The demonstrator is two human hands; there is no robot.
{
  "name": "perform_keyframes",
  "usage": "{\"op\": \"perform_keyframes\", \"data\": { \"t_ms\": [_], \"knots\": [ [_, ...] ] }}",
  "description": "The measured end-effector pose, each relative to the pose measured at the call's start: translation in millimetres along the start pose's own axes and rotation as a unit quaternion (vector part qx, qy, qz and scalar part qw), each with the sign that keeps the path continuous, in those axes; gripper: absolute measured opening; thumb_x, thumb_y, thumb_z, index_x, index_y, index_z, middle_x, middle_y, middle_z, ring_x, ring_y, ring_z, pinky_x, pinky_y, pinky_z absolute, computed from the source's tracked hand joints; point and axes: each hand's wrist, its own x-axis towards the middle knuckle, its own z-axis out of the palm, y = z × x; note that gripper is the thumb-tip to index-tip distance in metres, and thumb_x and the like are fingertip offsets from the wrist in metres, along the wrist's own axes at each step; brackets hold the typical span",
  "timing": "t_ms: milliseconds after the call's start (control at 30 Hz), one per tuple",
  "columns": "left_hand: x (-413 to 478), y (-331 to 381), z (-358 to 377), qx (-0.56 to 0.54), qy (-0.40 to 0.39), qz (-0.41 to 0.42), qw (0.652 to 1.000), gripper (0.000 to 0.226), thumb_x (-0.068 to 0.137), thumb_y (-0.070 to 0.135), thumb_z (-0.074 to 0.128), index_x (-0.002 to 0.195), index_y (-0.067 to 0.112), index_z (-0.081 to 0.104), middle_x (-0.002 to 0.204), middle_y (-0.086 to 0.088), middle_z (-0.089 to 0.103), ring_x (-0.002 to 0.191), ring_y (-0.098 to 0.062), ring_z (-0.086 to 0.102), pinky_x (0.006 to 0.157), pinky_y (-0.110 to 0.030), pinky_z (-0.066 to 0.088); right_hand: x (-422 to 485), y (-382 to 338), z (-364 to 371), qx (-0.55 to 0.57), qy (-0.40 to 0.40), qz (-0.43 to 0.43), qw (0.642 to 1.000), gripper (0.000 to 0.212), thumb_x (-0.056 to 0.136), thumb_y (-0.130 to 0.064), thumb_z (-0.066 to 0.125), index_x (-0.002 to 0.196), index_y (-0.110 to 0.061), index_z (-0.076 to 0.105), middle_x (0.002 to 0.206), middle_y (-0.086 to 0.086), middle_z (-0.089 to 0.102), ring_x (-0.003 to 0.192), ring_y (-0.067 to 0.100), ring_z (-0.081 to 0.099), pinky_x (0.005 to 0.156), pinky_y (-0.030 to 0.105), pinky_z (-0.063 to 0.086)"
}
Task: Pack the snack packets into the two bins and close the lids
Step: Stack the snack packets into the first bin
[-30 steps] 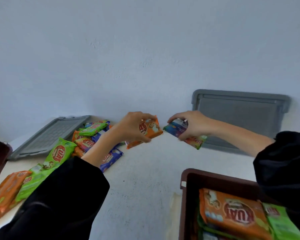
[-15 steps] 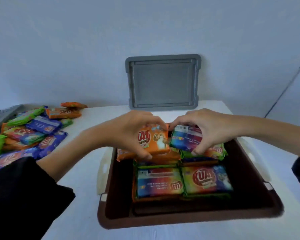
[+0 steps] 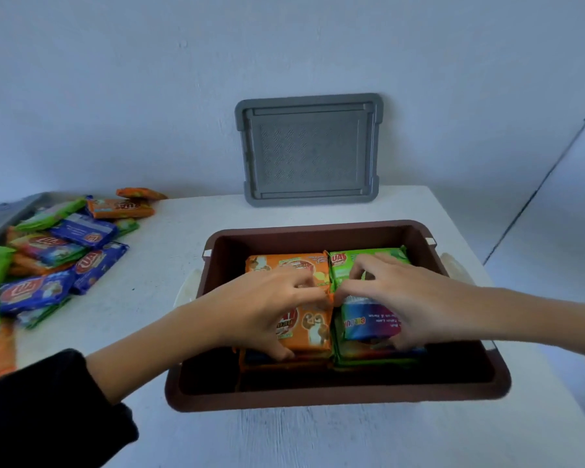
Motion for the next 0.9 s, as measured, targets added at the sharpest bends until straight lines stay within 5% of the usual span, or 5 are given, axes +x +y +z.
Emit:
{"op": "perform_keyframes", "data": {
  "t_ms": [300, 533, 633, 767, 900],
  "knots": [
    [7.1, 7.7, 8.6, 0.066, -0.046, -0.006, 0.997, 0.078, 0.079, 0.051, 0.063, 0.144, 0.032, 0.025, 0.141, 0.003, 0.041, 0.124, -0.017, 0.044, 0.091, -0.035, 0.048, -0.3, -2.8, 19.7, -0.049, -0.024, -0.017, 0.998, 0.076, 0.077, -0.027, 0.07, 0.139, -0.034, 0.027, 0.131, -0.002, 0.036, 0.119, 0.017, 0.038, 0.095, 0.032, 0.044],
    [3.8, 3.2, 7.7, 0.095, 0.036, 0.05, 0.994, 0.071, 0.066, 0.064, 0.067, 0.125, 0.026, 0.056, 0.122, 0.002, 0.059, 0.106, -0.018, 0.059, 0.066, -0.034, 0.056, 1.4, 2.1, 14.8, -0.025, -0.011, -0.021, 0.999, 0.069, 0.077, -0.038, 0.07, 0.138, -0.033, 0.038, 0.128, -0.005, 0.041, 0.119, 0.015, 0.041, 0.097, 0.032, 0.042],
    [-0.6, -4.2, -4.3, 0.042, 0.065, 0.021, 0.997, 0.061, 0.075, 0.067, 0.055, 0.122, 0.029, 0.057, 0.121, 0.009, 0.059, 0.107, -0.01, 0.057, 0.066, -0.025, 0.048, 6.4, 2.8, 2.0, -0.011, 0.026, -0.028, 0.999, 0.056, 0.08, -0.04, 0.066, 0.131, -0.035, 0.046, 0.121, -0.01, 0.048, 0.114, 0.01, 0.047, 0.093, 0.029, 0.044],
    [-20.8, -27.6, -25.6, -0.055, 0.145, -0.05, 0.987, 0.047, 0.076, 0.065, 0.051, 0.104, 0.03, 0.066, 0.096, 0.013, 0.067, 0.081, -0.002, 0.061, 0.059, -0.018, 0.047, 27.4, 0.7, -26.8, 0.06, 0.102, -0.036, 0.992, 0.042, 0.081, -0.038, 0.066, 0.121, -0.038, 0.055, 0.106, -0.016, 0.051, 0.102, 0.003, 0.052, 0.084, 0.019, 0.043],
    [-47.6, -66.0, -36.1, -0.079, 0.225, -0.147, 0.96, 0.041, 0.079, 0.059, 0.049, 0.099, 0.028, 0.068, 0.088, 0.012, 0.069, 0.074, 0.0, 0.062, 0.063, -0.027, 0.054, 77.7, -12.1, -54.7, 0.093, 0.161, -0.074, 0.98, 0.046, 0.081, -0.034, 0.066, 0.125, -0.035, 0.053, 0.112, -0.007, 0.054, 0.102, 0.006, 0.052, 0.083, 0.022, 0.044]
  ]
}}
